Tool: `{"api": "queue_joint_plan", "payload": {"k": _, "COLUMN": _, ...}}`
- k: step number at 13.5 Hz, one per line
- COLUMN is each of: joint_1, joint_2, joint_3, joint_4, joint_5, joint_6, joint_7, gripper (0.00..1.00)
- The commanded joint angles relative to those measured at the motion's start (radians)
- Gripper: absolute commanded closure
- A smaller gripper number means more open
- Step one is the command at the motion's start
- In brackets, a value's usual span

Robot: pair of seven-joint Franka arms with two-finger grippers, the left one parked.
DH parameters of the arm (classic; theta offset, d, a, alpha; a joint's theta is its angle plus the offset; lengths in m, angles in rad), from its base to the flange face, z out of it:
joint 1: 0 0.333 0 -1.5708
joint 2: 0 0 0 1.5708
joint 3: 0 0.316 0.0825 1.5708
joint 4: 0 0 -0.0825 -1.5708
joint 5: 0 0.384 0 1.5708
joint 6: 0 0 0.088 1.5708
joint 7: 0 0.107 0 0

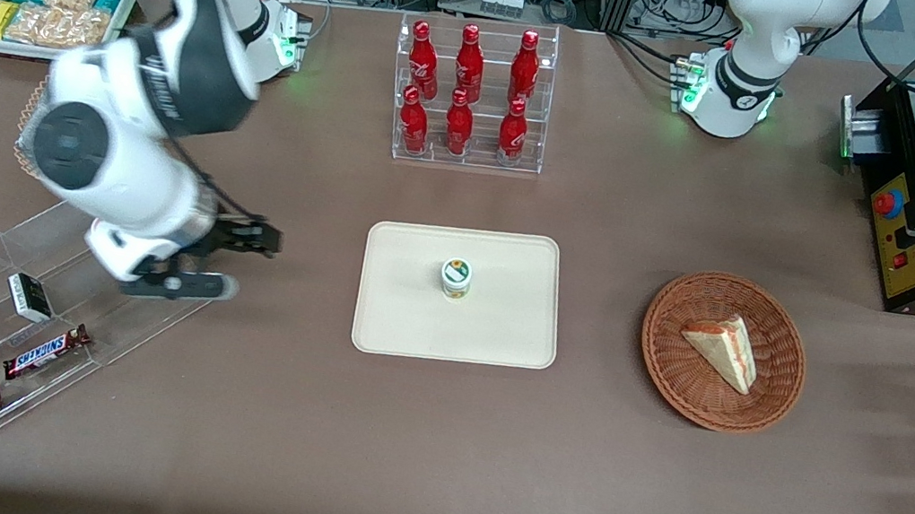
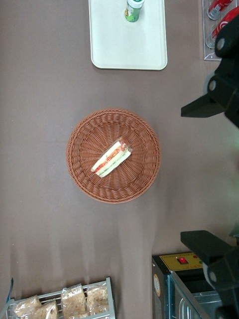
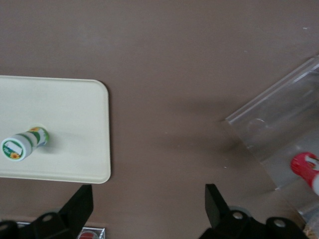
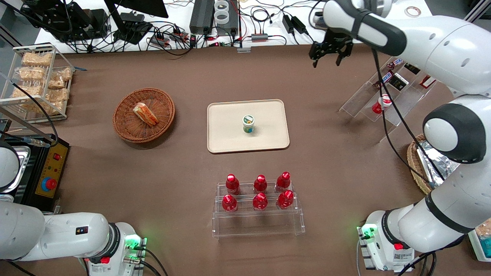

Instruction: Place green gum on tray

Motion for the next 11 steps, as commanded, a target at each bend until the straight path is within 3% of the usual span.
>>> {"api": "queue_joint_plan", "payload": {"k": 1, "joint_1": -0.092, "joint_2": -0.077, "joint_3": 0.013, "joint_4": -0.083, "joint_5": 0.004, "joint_6": -0.001, "joint_7": -0.022, "gripper": 0.00}}
{"api": "queue_joint_plan", "payload": {"k": 3, "joint_1": -0.173, "joint_2": -0.120, "joint_3": 0.045, "joint_4": -0.142, "joint_5": 0.004, "joint_6": 0.012, "joint_7": -0.030, "gripper": 0.00}}
{"api": "queue_joint_plan", "payload": {"k": 6, "joint_1": -0.357, "joint_2": -0.164, "joint_3": 0.159, "joint_4": -0.177, "joint_5": 0.004, "joint_6": 0.003, "joint_7": -0.115, "gripper": 0.00}}
{"api": "queue_joint_plan", "payload": {"k": 11, "joint_1": -0.439, "joint_2": -0.247, "joint_3": 0.174, "joint_4": -0.225, "joint_5": -0.044, "joint_6": -0.023, "joint_7": -0.213, "gripper": 0.00}}
